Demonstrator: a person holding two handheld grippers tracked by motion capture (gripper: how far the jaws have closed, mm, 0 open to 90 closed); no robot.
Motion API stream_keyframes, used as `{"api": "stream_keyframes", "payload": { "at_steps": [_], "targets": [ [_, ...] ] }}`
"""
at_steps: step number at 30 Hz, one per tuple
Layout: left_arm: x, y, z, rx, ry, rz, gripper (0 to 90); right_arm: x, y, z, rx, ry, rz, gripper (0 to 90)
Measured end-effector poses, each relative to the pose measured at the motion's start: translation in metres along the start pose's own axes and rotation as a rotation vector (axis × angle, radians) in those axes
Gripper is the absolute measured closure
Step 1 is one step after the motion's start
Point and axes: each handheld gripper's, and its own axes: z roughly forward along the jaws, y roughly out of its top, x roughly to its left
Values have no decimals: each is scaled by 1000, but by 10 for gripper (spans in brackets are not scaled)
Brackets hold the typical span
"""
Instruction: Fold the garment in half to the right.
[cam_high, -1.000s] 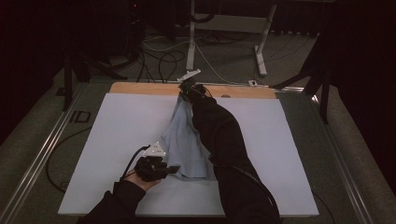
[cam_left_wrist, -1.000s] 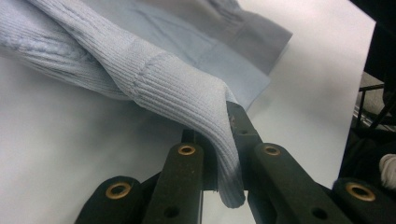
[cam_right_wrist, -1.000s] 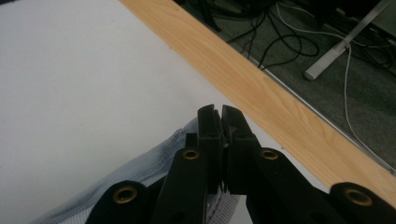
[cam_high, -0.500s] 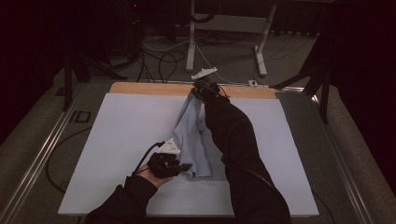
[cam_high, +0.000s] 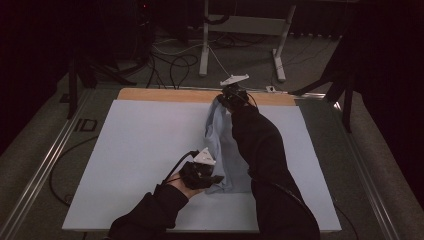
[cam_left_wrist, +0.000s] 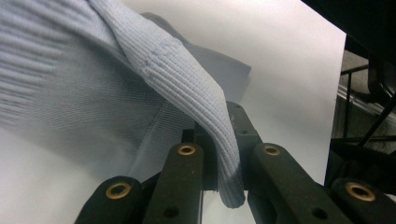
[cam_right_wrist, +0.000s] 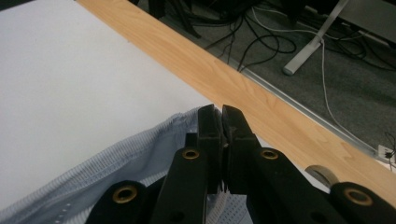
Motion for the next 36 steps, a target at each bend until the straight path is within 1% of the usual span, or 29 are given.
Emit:
{"api": "stream_keyframes", "payload": {
  "at_steps": [3, 7, 11, 13, 14, 17, 20, 22, 24, 27, 30, 32, 35, 36],
  "targets": [
    [-2, 3, 10, 16, -5, 7, 865, -2, -4, 2, 3, 1, 5, 878],
    [-2, 4, 20, 26, -11, 4, 865, -6, -9, 4, 9, 5, 5, 878],
    [-3, 5, 29, 39, -14, 0, 864, -10, -15, 8, 21, 11, 19, 877],
    [-3, 5, 33, 49, -13, 7, 864, -11, -18, 10, 22, 20, 31, 877],
    [-3, 4, 35, 50, -14, 2, 864, -12, -20, 11, 23, 24, 32, 877],
    [-2, 4, 40, 54, -13, 0, 864, -13, -24, 14, 31, 25, 30, 877],
    [-3, 4, 44, 60, -12, 2, 864, -17, -29, 17, 37, 26, 46, 877],
    [-4, 5, 47, 62, -8, 5, 864, -19, -33, 19, 43, 28, 47, 877],
    [-3, 5, 49, 70, -8, 5, 864, -22, -37, 21, 46, 34, 68, 876],
    [-3, 7, 52, 77, -6, 6, 864, -24, -41, 25, 55, 45, 69, 876],
    [-3, 8, 57, 83, -4, 2, 864, -25, -46, 30, 58, 55, 81, 876],
    [-3, 9, 60, 86, -3, 0, 864, -25, -49, 32, 68, 55, 74, 875],
    [-2, 11, 63, 101, -2, 4, 864, -27, -53, 34, 74, 62, 95, 869],
    [-3, 11, 64, 103, 0, 3, 863, -28, -55, 35, 78, 63, 92, 866]
  ]
}}
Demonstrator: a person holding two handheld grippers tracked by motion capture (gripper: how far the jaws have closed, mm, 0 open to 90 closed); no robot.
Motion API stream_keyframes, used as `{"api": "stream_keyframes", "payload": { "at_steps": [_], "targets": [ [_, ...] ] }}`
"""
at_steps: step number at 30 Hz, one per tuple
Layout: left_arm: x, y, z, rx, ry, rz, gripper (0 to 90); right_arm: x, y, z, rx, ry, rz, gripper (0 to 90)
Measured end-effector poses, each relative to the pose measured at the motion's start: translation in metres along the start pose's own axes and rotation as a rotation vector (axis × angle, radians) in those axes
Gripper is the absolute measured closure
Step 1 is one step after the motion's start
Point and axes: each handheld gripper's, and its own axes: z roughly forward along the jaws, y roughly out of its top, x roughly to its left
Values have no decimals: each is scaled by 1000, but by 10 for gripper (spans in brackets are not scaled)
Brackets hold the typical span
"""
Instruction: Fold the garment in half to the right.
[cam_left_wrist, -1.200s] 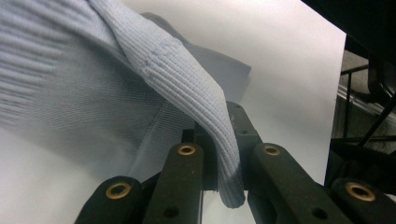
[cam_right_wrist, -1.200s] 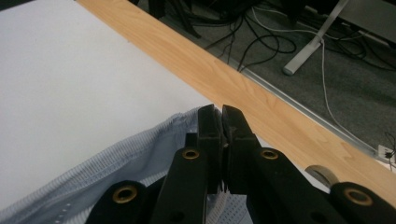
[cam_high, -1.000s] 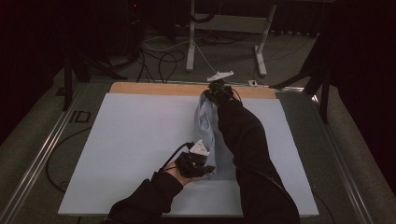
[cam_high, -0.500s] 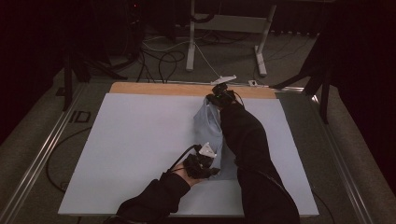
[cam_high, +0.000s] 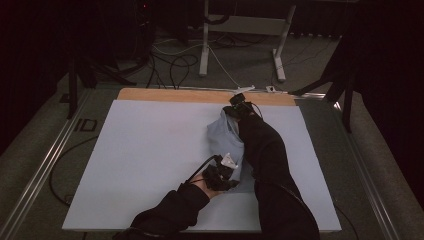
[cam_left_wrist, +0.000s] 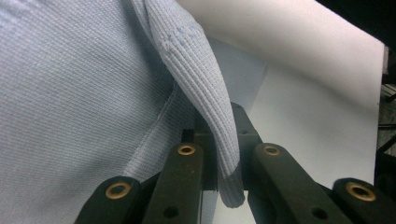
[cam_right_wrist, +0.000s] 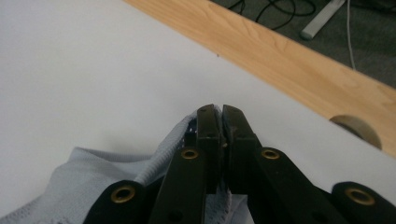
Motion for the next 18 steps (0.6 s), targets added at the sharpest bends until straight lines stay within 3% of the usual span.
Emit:
{"api": "stream_keyframes", "payload": {
  "at_steps": [6, 11, 18],
  "targets": [
    [-1, 1, 5, 9, 9, -4, 862, -4, -7, 0, 5, 10, 9, 832],
    [0, 1, 8, 19, 16, -3, 862, -6, -8, -7, 16, 3, 20, 633],
    [-1, 4, 11, 27, 25, -1, 860, -15, -11, -31, 32, -45, 15, 504]
  ]
}}
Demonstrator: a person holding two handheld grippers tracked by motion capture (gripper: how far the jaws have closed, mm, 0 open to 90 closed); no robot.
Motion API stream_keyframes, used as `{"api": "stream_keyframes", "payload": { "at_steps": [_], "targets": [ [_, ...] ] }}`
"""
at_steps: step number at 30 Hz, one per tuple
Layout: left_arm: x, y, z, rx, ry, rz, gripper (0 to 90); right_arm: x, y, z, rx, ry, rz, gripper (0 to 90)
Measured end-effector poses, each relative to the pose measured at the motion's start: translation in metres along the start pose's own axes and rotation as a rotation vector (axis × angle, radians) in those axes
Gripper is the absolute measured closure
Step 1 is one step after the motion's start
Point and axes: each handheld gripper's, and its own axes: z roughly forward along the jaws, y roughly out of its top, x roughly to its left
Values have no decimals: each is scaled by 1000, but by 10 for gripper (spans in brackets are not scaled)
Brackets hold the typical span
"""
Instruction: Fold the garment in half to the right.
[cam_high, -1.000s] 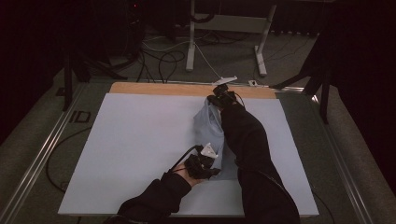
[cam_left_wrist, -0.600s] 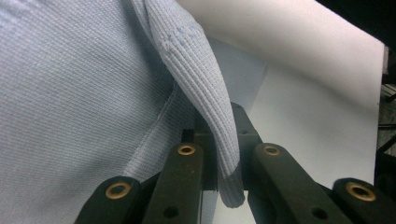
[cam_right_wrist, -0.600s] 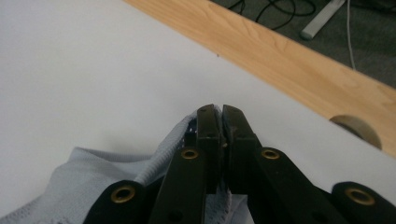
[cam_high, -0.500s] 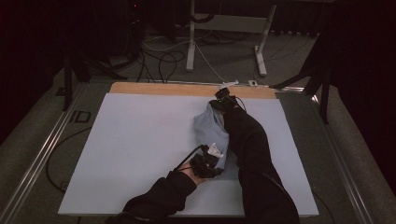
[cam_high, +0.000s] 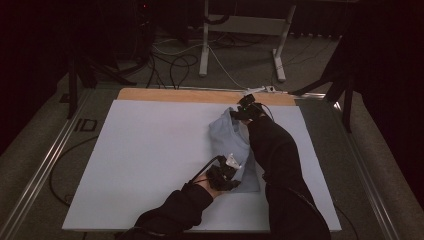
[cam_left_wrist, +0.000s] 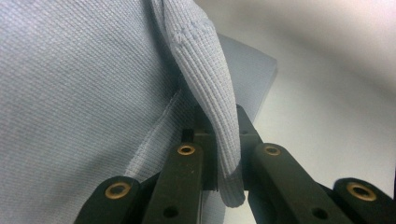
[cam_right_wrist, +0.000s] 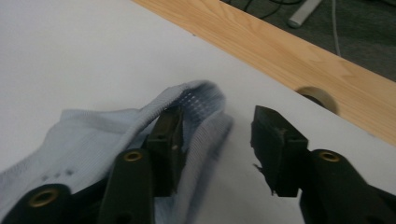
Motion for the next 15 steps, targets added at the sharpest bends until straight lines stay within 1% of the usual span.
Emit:
{"api": "stream_keyframes", "payload": {
  "at_steps": [2, 4, 5, 7, 10, 11, 12, 13, 15],
  "targets": [
    [-2, 2, 0, -3, 1, -7, 860, -2, -1, -8, 1, -9, 2, 494],
    [-5, 4, 1, -6, 0, -15, 857, -2, -2, -14, -6, -12, 9, 453],
    [-6, 5, 1, -8, 1, -10, 854, -2, -2, -17, -10, -6, 15, 430],
    [-8, 7, 1, -13, -2, -17, 848, -1, -2, -22, -29, -2, 25, 412],
    [-13, 9, 3, -25, -12, -14, 815, 3, -2, -26, -57, 11, 49, 367],
    [-13, 9, 3, -25, -12, -14, 809, 3, -2, -26, -57, 11, 49, 367],
    [-16, 10, 5, -27, -15, -6, 809, 4, -2, -26, -65, 20, 55, 349],
    [-18, 10, 7, -24, -16, -3, 797, 6, -3, -26, -73, 24, 66, 290],
    [-19, 10, 10, -21, -10, 2, 797, 7, -4, -26, -75, 38, 76, 274]
  ]
}}
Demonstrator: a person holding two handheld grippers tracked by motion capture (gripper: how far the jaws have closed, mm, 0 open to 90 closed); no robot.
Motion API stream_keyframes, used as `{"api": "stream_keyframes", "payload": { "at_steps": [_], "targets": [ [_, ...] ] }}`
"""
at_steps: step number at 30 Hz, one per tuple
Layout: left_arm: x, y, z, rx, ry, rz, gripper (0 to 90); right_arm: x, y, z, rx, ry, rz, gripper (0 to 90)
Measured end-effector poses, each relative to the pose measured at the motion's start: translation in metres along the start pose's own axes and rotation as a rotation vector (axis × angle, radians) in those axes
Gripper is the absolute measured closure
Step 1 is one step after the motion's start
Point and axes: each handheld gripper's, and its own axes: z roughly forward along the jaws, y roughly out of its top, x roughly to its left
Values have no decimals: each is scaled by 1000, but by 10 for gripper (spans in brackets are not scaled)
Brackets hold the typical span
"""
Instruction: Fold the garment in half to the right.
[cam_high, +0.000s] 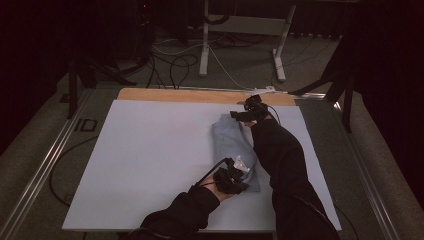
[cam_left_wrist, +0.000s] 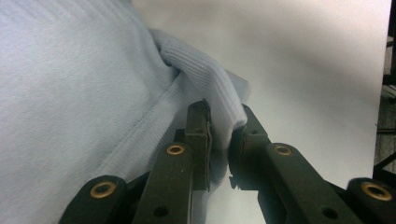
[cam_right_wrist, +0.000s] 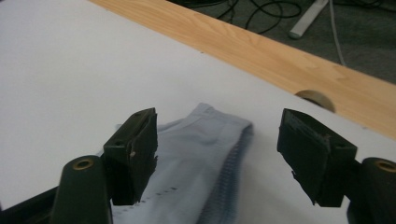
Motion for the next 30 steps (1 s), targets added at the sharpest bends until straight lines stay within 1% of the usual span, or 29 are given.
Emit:
{"api": "stream_keyframes", "payload": {
  "at_steps": [1, 3, 4, 7, 8, 9, 11, 12, 14, 16, 18, 19, 21, 23, 24, 26, 29, 30],
  "targets": [
    [0, 0, 1, 1, 1, -5, 796, 1, -1, 0, 6, -3, -2, 243],
    [-2, 1, 3, 5, 7, -16, 796, 1, -2, 0, 3, 4, 7, 228],
    [-3, 2, 5, 11, 12, -13, 796, 1, -3, 0, 2, 11, 11, 216],
    [-6, 9, 8, 24, 32, -19, 854, 1, -5, 0, 3, 14, 10, 203],
    [-6, 11, 9, 22, 32, -33, 859, 1, -5, 0, 3, 17, 11, 200],
    [-7, 14, 10, 23, 32, -34, 862, 2, -6, 0, 2, 18, 17, 199],
    [-10, 18, 11, 14, 37, -25, 862, 2, -6, 1, -2, 25, 19, 191],
    [-12, 20, 12, 8, 39, -26, 862, 2, -6, 1, -3, 25, 17, 189],
    [-14, 21, 13, 2, 41, -28, 860, 3, -6, 0, -8, 40, 28, 171],
    [-15, 22, 17, 15, 38, -16, 857, 3, -5, 1, -9, 51, 24, 161],
    [-16, 21, 22, 18, 33, -21, 834, 4, -4, 0, -10, 55, 27, 154],
    [-16, 20, 25, 23, 29, -17, 812, 4, -4, 0, -13, 61, 30, 152],
    [-18, 18, 30, 21, 21, -13, 741, 5, -4, 1, -13, 66, 37, 152],
    [-20, 17, 32, 18, 14, -16, 680, 6, -5, 2, -2, 63, 25, 143],
    [-21, 18, 32, 20, 17, -16, 670, 6, -5, 3, -3, 70, 29, 142],
    [-21, 18, 32, 22, 11, -21, 661, 6, -6, 3, 2, 70, 32, 142],
    [-21, 17, 32, 11, -27, -16, 651, 6, -6, 2, -1, 72, 34, 142],
    [-22, 16, 31, 4, -46, -18, 651, 6, -5, 1, -1, 73, 37, 142]
  ]
}}
